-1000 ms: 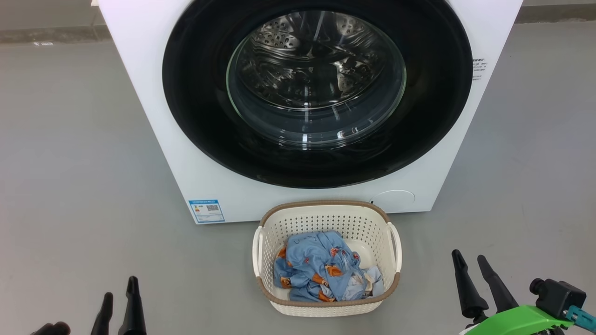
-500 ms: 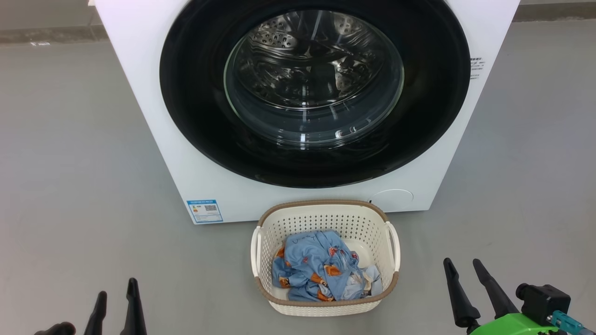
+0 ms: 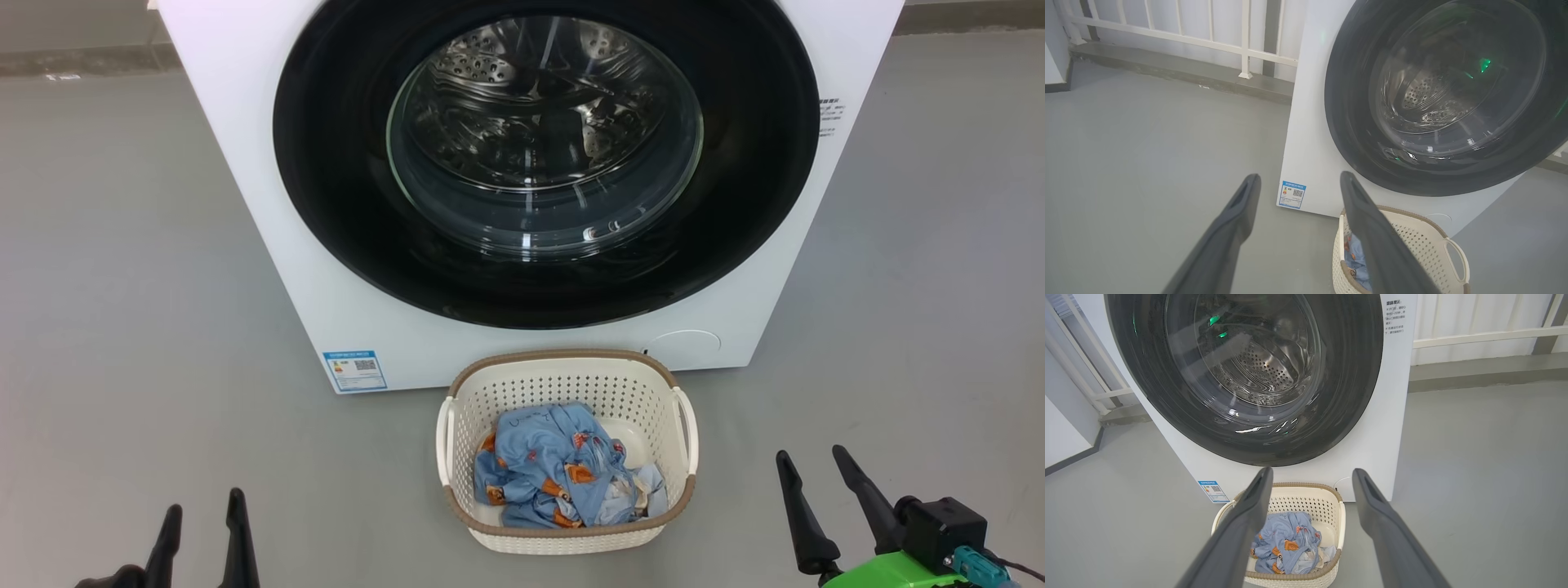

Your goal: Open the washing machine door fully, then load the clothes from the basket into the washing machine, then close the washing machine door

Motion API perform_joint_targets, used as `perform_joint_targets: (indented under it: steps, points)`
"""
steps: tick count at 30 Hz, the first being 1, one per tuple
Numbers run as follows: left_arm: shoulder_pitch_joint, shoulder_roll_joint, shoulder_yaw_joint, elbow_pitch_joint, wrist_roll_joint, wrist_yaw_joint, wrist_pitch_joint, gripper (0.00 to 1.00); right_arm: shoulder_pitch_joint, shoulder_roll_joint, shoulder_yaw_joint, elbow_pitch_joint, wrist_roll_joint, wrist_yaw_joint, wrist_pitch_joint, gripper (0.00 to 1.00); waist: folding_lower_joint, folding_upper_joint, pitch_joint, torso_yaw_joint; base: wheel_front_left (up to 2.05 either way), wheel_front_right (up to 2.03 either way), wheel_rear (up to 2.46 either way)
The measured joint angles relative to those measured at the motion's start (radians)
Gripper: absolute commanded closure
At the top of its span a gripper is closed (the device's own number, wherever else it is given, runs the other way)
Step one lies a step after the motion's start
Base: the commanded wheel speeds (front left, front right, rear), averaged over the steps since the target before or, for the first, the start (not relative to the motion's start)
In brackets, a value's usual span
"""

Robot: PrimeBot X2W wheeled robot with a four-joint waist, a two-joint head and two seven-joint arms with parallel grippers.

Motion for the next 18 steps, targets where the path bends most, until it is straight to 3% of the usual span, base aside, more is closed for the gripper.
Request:
perform_joint_targets:
  steps: [18]
  points:
    - [0.015, 0.007, 0.001, -0.021, 0.166, -0.005, -0.044, 0.0, 0.019, 0.006, -0.009, -0.013, -0.184, 0.0, -0.044, 0.0, 0.0, 0.0001, 0.014, 0.0, 0.0, 0.0, 0.0]
